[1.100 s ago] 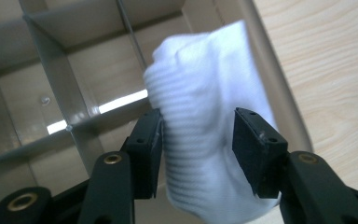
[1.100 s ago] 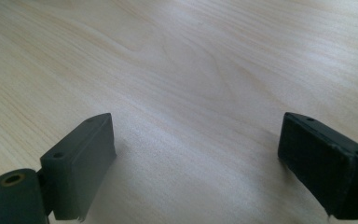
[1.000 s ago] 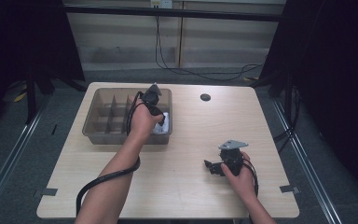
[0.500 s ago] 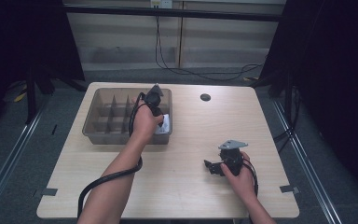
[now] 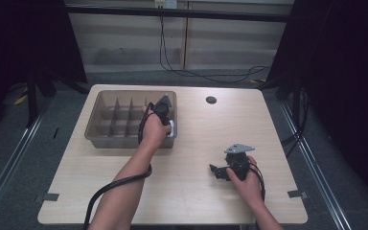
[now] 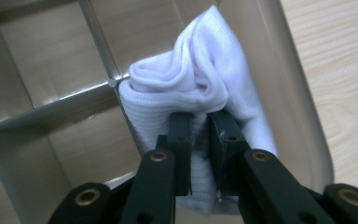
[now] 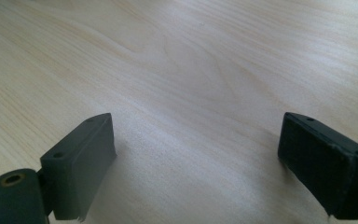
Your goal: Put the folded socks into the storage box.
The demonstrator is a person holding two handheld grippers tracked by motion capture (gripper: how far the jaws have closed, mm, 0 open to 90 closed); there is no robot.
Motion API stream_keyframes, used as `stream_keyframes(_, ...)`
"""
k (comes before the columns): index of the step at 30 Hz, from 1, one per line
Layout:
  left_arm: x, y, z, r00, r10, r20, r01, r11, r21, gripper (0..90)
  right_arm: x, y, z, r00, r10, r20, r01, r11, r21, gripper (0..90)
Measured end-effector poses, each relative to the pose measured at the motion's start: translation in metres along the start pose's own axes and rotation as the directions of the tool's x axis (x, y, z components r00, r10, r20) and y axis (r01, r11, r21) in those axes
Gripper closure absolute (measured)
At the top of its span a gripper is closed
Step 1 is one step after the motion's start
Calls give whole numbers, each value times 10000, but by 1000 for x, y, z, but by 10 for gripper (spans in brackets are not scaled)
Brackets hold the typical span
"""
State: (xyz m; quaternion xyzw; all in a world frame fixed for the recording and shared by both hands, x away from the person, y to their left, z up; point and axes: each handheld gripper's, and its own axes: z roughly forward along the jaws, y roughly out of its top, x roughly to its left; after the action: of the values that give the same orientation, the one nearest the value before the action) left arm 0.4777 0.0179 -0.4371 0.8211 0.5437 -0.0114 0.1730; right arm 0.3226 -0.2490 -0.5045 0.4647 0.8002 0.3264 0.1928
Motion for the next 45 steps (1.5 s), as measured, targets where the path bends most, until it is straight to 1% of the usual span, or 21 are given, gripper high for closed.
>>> stream_keyframes(3,1,-1,-2,10000,43,70,-42,10000,-50,795,0,0,0,10000,-55,-6,55,10000,-33,105)
stream_keyframes(4,1,-1,-3,9999,-31,103,33,9999,-114,792,0,0,0,10000,-49,-9,49,10000,-31,105)
stream_keyframes(8,3,0,-12,9997,-93,207,96,9999,-141,783,0,0,1,10000,-58,-23,58,10000,-31,105)
stream_keyframes(10,3,1,-16,9998,-63,164,66,9998,-195,783,0,1,1,10000,-55,-21,55,10000,-31,105)
stream_keyframes(13,2,5,-25,9999,-14,142,21,9987,-508,789,0,1,1,10000,-51,-19,51,10000,-25,105)
stream_keyframes(15,-1,10,-30,9998,199,18,-197,9969,-763,793,0,1,1,10000,-58,-22,58,10000,-30,105)
stream_keyframes(19,-3,15,-27,9995,287,-118,-298,9941,-1046,784,0,1,1,10000,-62,-26,62,10000,-38,105)
stream_keyframes(21,-4,15,-18,9998,188,16,-186,9970,-756,783,0,1,1,10000,-65,-21,65,10000,-39,105)
stream_keyframes(23,-4,14,-11,9999,125,32,-122,9965,-826,788,0,1,1,10000,-46,-22,46,10000,-35,105)
stream_keyframes(26,-5,13,-9,9996,285,-23,-286,9972,-693,798,0,1,1,10000,-41,-10,41,10000,-34,105)
stream_keyframes(28,-4,13,-6,9998,205,47,-203,9987,-466,806,0,1,1,10000,-37,-20,37,10000,-40,105)
stream_keyframes(29,-4,14,-5,9996,293,50,-291,9991,-296,811,0,1,1,10000,-35,-20,35,10000,-32,105)
stream_keyframes(31,-3,12,3,9992,391,-26,-391,9992,-56,823,1,1,1,10000,-25,-13,25,10000,-33,105)
stream_keyframes(33,-2,8,12,9997,260,5,-260,9997,-10,831,1,1,1,10000,-16,-12,16,10000,-23,105)
stream_keyframes(34,-2,8,13,9996,282,5,-282,9996,-8,838,1,1,1,10000,-19,-10,19,10000,-24,105)
stream_keyframes(35,-3,8,13,9996,287,-52,-287,9996,-33,840,1,1,1,10000,-13,-11,13,10000,-23,105)
stream_keyframes(38,-1,8,12,9997,223,97,-223,9997,-33,838,1,1,1,10000,-13,-18,13,10000,-21,105)
stream_keyframes(39,-1,7,12,9999,68,148,-66,9999,-130,835,1,1,1,10000,-9,-21,9,10000,-20,105)
stream_keyframes(41,0,7,8,9997,182,178,-179,9997,-150,821,1,1,1,10000,-28,-6,28,10000,-23,105)
stream_keyframes(42,0,6,6,9997,97,209,-92,9997,-217,807,1,1,1,10000,-30,-20,30,10000,-31,105)
stream_keyframes(45,1,5,-1,9997,173,175,-167,9994,-288,761,1,1,1,10000,-30,-22,30,10000,-31,105)
